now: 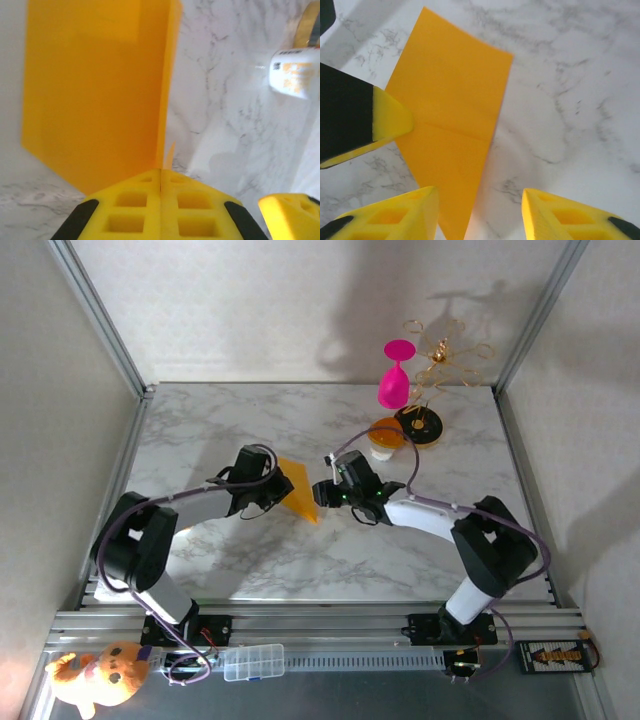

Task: Fold a paper plane with a square sheet of paper (pick it up from the middle)
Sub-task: Fourth fold the wing at the center of the table.

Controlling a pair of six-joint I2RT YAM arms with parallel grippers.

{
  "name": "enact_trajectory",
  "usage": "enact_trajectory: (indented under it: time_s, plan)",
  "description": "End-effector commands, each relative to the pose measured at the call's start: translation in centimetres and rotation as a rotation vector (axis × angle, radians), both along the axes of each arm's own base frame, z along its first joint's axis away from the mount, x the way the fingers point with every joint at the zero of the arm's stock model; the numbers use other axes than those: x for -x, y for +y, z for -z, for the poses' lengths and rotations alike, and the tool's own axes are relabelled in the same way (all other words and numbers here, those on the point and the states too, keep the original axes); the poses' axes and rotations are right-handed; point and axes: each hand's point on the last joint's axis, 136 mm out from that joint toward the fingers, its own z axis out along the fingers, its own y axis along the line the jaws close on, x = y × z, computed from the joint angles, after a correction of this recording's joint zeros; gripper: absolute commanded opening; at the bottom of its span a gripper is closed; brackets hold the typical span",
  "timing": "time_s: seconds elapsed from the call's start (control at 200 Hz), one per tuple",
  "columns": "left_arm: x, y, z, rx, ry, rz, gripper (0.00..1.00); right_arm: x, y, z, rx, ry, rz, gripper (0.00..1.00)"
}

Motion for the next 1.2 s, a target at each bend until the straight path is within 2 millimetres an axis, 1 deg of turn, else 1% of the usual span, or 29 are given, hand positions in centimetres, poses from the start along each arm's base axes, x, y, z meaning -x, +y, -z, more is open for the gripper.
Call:
enact_trajectory:
  time_s: [0.0, 0.06, 0.11, 0.2, 0.265, 0.356, 0.486, 0.636, 0.721, 0.886, 0.981, 1.092, 1.197]
  plan:
    - [-0.1, 1.1, -0.3, -0.01, 0.009, -0.15, 0.05, 0.7, -0.2, -0.2, 0.109, -0.161, -0.05, 0.48]
    - [0.0, 1.3, -0.4, -0.019, 0.013, -0.173, 0.05, 1.6, 0.4, 0.2, 0.144, -0.196, -0.085, 0.48]
    - [0.1, 1.3, -0.2, -0.025, 0.02, -0.18, 0.04, 2.3, 1.0, 1.0, 0.17, -0.205, -0.114, 0.47]
    - [0.5, 1.3, 0.4, -0.035, 0.038, -0.188, 0.04, 3.0, 2.0, 2.2, 0.206, -0.219, -0.147, 0.46]
    - [0.6, 1.1, 0.6, -0.04, 0.046, -0.189, 0.04, 3.4, 2.9, 2.6, 0.218, -0.236, -0.175, 0.45]
    - [0.7, 1.0, 0.8, -0.046, 0.055, -0.189, 0.04, 3.6, 3.9, 3.3, 0.221, -0.237, -0.204, 0.42]
    - [0.7, 1.0, 0.7, -0.053, 0.06, -0.19, 0.05, 3.1, 4.8, 4.0, 0.227, -0.236, -0.222, 0.39]
    - [0.8, 0.9, 0.8, -0.046, 0.066, -0.188, 0.05, 2.5, 5.0, 5.3, 0.266, -0.21, -0.199, 0.37]
    - [0.8, 0.9, 0.9, -0.046, 0.068, -0.187, 0.05, 2.2, 4.9, 5.6, 0.273, -0.2, -0.178, 0.35]
    - [0.9, 0.9, 0.9, -0.045, 0.071, -0.187, 0.06, 2.2, 5.1, 6.1, 0.27, -0.172, -0.175, 0.26]
    - [0.9, 0.9, 1.0, -0.046, 0.074, -0.189, 0.07, 2.4, 5.2, 6.5, 0.27, -0.157, -0.182, 0.23]
    - [1.0, 1.0, 0.9, -0.045, 0.073, -0.191, 0.09, 2.5, 5.0, 6.9, 0.277, -0.145, -0.181, 0.22]
    - [1.0, 1.1, 0.9, -0.052, 0.073, -0.193, 0.1, 2.5, 4.8, 7.1, 0.285, -0.145, -0.179, 0.25]
